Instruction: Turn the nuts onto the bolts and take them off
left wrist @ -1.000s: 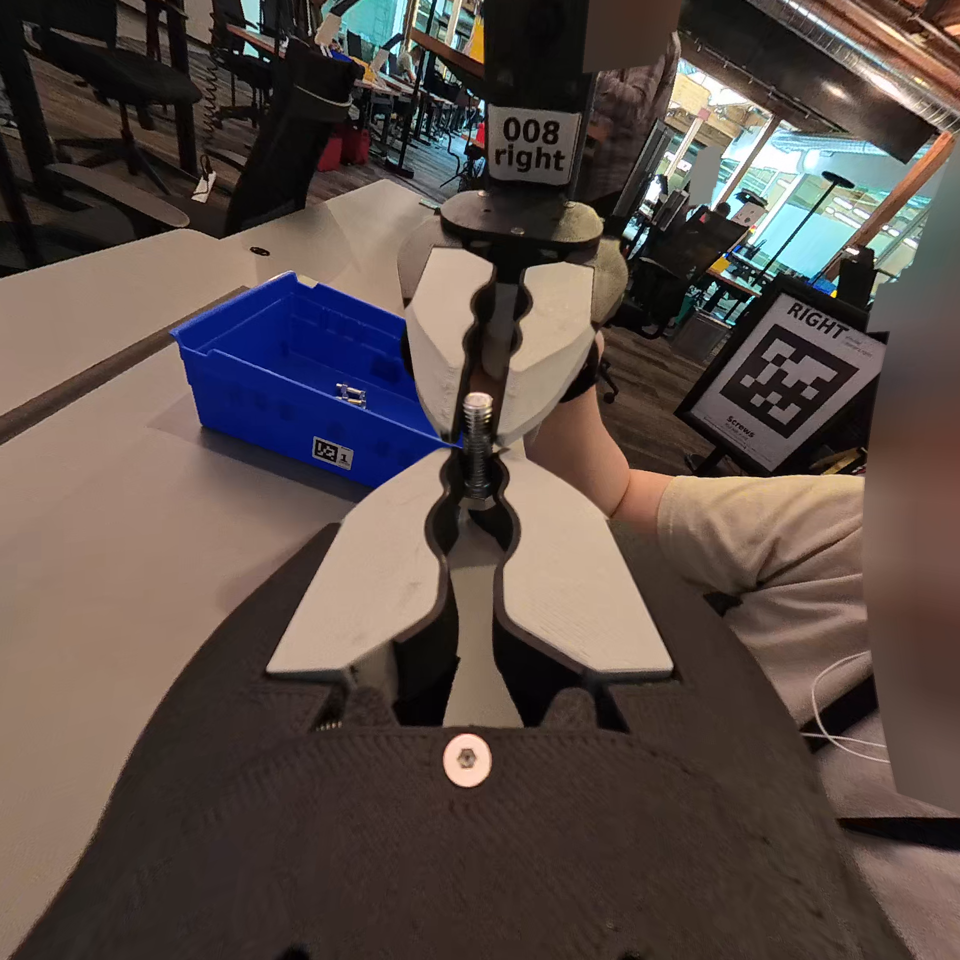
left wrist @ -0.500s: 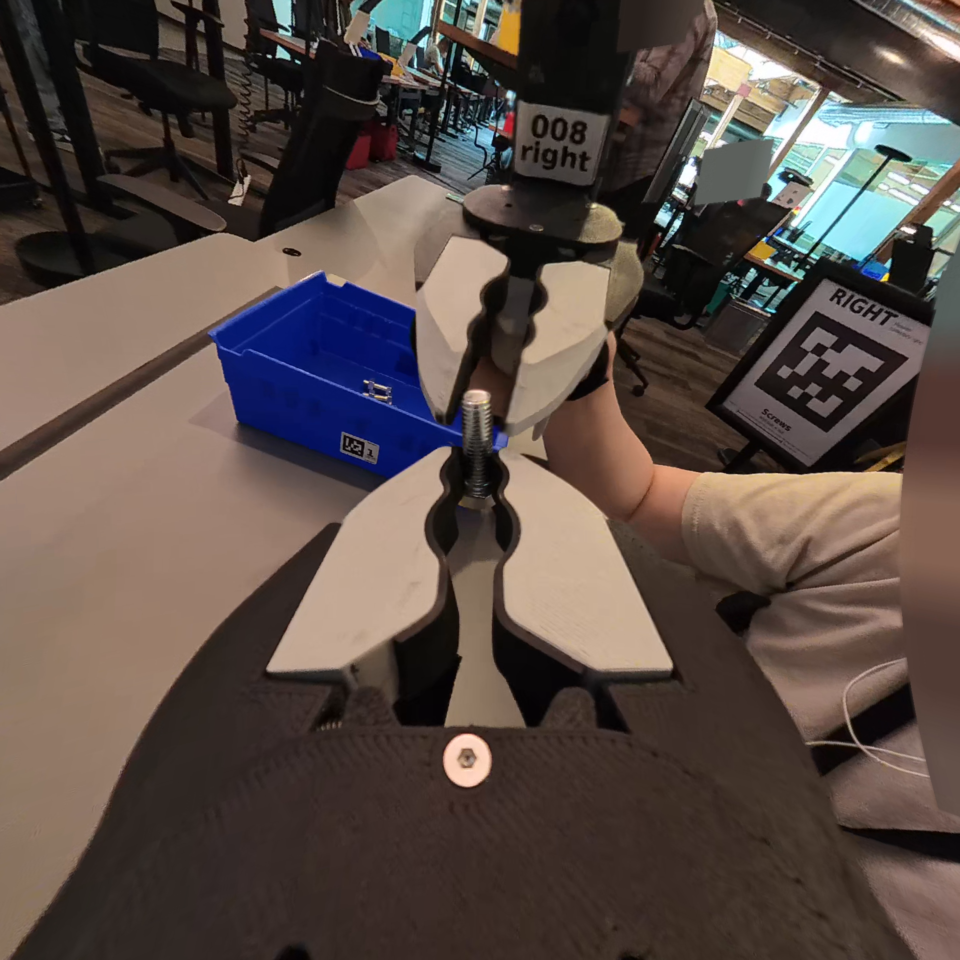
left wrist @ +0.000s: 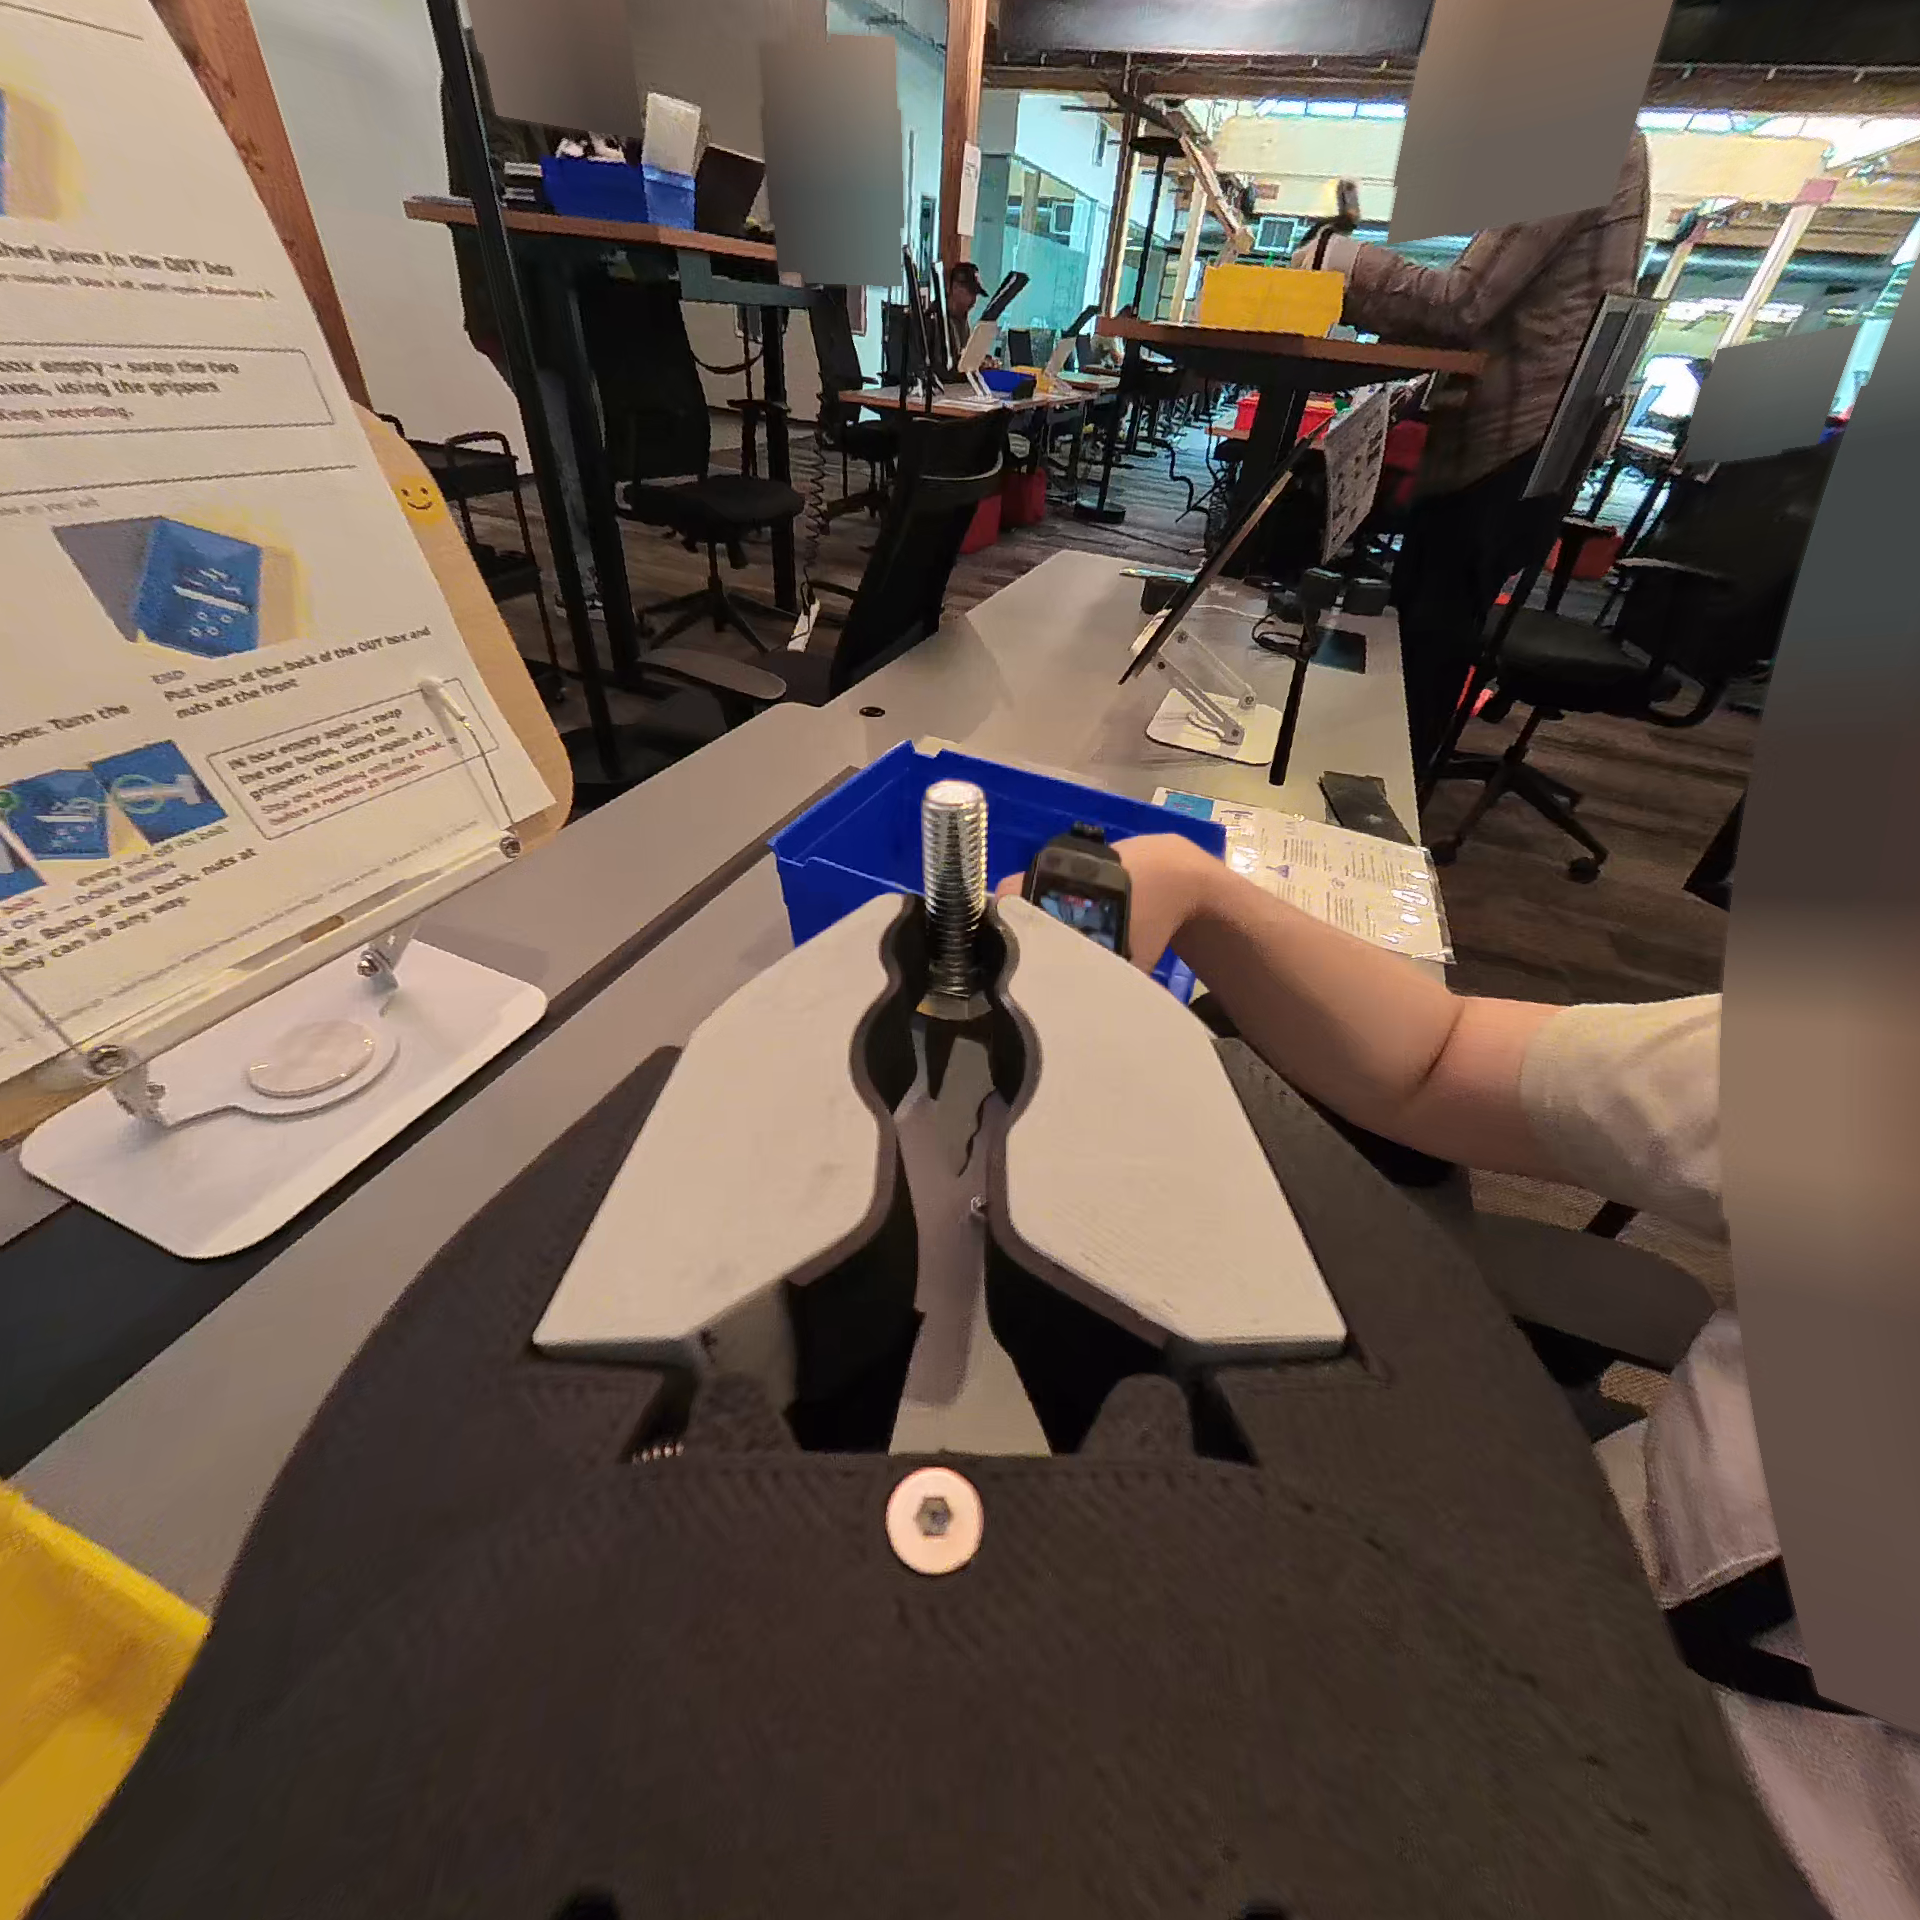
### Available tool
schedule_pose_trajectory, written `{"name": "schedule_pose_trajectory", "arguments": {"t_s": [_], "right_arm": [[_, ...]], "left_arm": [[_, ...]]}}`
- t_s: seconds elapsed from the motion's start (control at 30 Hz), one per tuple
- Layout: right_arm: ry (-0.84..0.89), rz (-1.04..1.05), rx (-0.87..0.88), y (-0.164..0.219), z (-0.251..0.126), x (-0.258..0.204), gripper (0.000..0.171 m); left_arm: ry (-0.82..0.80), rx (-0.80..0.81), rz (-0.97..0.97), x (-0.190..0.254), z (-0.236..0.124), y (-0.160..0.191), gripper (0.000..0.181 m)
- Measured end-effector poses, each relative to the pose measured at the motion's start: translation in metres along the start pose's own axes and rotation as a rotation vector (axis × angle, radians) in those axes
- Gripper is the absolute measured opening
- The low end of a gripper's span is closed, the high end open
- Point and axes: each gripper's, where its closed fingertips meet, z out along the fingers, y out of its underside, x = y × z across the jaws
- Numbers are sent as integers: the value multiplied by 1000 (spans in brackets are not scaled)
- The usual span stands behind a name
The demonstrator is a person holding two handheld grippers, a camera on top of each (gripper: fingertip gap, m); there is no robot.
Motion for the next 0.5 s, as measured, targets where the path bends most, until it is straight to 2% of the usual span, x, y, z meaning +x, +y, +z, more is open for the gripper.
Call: {"name": "schedule_pose_trajectory", "arguments": {"t_s": [0.03, 0.3, 0.5], "right_arm": [[-19, -3, -23, 4, 6, -2, 31], [-13, -45, -111, 8, 25, -2, 35], [-50, -44, -126, 10, 34, -4, 28]], "left_arm": [[-8, 1, 4, -2, -2, 0, 10], [49, 9, -24, 4, -9, -2, 10], [74, -19, -14, 10, -3, 2, 10]]}}
